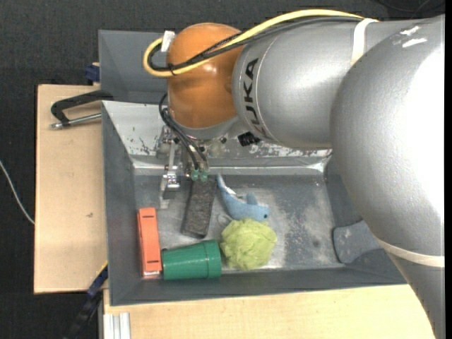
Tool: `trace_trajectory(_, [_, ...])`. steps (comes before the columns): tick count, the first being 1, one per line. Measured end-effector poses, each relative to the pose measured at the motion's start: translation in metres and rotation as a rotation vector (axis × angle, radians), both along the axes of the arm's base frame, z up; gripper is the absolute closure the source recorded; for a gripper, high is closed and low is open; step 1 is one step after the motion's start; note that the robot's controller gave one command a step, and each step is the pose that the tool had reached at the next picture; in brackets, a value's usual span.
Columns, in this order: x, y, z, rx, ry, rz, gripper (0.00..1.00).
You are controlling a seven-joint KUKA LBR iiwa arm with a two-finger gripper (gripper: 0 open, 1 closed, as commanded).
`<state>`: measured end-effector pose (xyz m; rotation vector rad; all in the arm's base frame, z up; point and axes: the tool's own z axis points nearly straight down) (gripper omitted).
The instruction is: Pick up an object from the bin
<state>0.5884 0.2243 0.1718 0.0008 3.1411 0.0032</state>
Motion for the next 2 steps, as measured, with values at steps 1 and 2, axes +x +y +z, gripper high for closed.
trace_trajectory(1, [0.000, 0.000, 0.000, 0.000, 0.000, 0.000, 0.00])
trace_trajectory(2, [0.005, -0.031, -0.034, 0.005, -0.008, -0.114, 0.00])
